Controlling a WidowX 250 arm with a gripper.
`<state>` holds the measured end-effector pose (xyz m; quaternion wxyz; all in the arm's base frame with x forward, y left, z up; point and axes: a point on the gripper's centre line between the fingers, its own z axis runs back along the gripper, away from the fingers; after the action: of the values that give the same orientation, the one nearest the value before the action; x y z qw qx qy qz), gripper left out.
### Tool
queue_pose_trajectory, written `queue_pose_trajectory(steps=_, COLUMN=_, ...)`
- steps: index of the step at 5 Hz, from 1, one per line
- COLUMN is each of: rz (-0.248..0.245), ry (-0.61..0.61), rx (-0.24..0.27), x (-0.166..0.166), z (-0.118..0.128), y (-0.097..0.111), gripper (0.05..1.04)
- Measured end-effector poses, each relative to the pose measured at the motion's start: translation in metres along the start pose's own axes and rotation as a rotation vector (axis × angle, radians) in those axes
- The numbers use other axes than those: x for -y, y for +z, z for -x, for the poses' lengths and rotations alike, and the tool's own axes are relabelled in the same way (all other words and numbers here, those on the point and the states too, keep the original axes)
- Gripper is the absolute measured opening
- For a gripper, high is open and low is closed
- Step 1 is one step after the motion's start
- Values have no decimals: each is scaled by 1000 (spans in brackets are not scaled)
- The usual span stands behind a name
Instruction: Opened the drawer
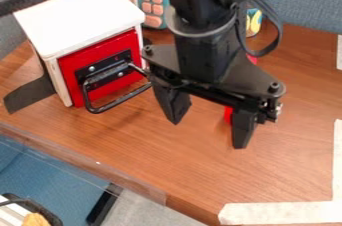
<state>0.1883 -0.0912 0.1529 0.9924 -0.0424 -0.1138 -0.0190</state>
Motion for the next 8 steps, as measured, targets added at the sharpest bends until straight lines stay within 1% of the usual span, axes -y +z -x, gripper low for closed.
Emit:
queue_pose_trajectory(steps=1, rz=-3, ry=-1, rx=-17, x=-1, z=3, y=-4, gripper=998)
queue_pose_trajectory(steps=2, rz=-7, ry=-12, rx=-28, x=-13, z=5, y=-12, gripper=998)
queue_pose_trajectory(steps=3, rz=-14, ry=-56, rx=-52, x=-33, z=6, y=-27, gripper=998)
queue_pose_trajectory(steps=4, rz=-6, ry=-95, rx=-51, x=-56, z=2, y=-32, gripper=998)
queue_pose_trajectory(steps=5, rz=-17, ry=-139, rx=-37, x=-87, z=-5, y=-37, gripper=998)
queue_pose_trajectory(steps=6, rz=-39, ry=-215, rx=-37, x=-107, z=-10, y=-44, gripper=997)
queue_pose_trajectory(steps=7, rz=-90, ry=-263, rx=-11, x=-122, z=-22, y=-46, gripper=999)
queue_pose_trajectory(steps=8, rz=-108, ry=-305, rx=3, x=-133, z=-29, y=-51, gripper=999)
